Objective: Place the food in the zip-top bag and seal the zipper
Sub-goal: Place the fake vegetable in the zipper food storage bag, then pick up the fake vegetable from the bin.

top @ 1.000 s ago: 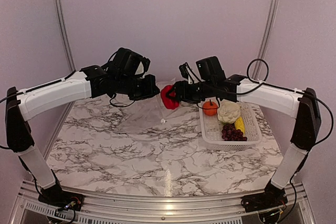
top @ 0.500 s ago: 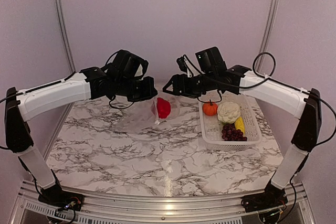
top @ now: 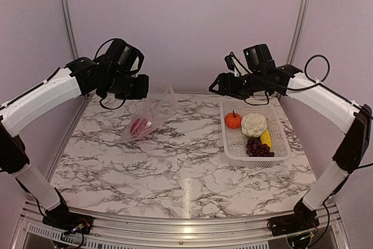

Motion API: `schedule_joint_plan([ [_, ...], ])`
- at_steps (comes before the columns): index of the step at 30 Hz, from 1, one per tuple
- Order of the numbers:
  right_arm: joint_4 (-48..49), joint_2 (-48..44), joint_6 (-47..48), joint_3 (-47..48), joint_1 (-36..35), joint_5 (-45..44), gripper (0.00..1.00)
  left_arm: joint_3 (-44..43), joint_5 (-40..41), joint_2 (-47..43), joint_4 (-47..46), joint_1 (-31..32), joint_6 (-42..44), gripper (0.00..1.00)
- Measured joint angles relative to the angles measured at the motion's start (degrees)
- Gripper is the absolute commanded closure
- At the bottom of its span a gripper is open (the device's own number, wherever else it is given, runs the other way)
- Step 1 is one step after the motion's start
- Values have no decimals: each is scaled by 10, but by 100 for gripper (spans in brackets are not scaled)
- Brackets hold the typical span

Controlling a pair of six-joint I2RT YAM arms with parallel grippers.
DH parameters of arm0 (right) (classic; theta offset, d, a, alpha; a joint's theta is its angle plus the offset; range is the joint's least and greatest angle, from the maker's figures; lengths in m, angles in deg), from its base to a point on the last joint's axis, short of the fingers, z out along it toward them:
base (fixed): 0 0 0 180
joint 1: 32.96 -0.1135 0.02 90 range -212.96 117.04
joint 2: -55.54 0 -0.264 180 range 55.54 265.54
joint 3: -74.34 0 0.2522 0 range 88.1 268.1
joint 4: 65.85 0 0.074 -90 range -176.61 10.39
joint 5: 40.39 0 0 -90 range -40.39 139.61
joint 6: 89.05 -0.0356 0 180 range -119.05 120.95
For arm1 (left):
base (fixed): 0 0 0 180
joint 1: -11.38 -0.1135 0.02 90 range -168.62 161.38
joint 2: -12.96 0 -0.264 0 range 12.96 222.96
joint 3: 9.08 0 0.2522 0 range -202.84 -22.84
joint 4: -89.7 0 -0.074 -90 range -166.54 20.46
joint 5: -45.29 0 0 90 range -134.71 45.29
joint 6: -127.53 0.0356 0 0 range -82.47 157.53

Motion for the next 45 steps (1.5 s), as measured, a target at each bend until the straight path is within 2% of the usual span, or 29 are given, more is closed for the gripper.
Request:
schedule_joint_plan([
  [3,-24,-1,10,-7,40,-14,27,-23,23,-30,44,-6,36,100],
  [7,-47,0,15,-13,74,-22,28,-70,10,-18,63,-5,49,100],
  [15,-100,72,44,26,104,-64,32,-42,-41,31,55,-5,33,100],
  [23,-126,141,83,68,122,-101,17,-38,-71,37,39,-5,18,100],
  [27,-129,165,105,95,123,-104,14,-38,-77,38,34,-4,13,100],
  [38,-163,252,123,146,125,-142,17,-31,-79,37,29,-5,11,100],
  [45,-167,272,130,153,137,-143,13,-23,-78,37,26,-5,12,100],
])
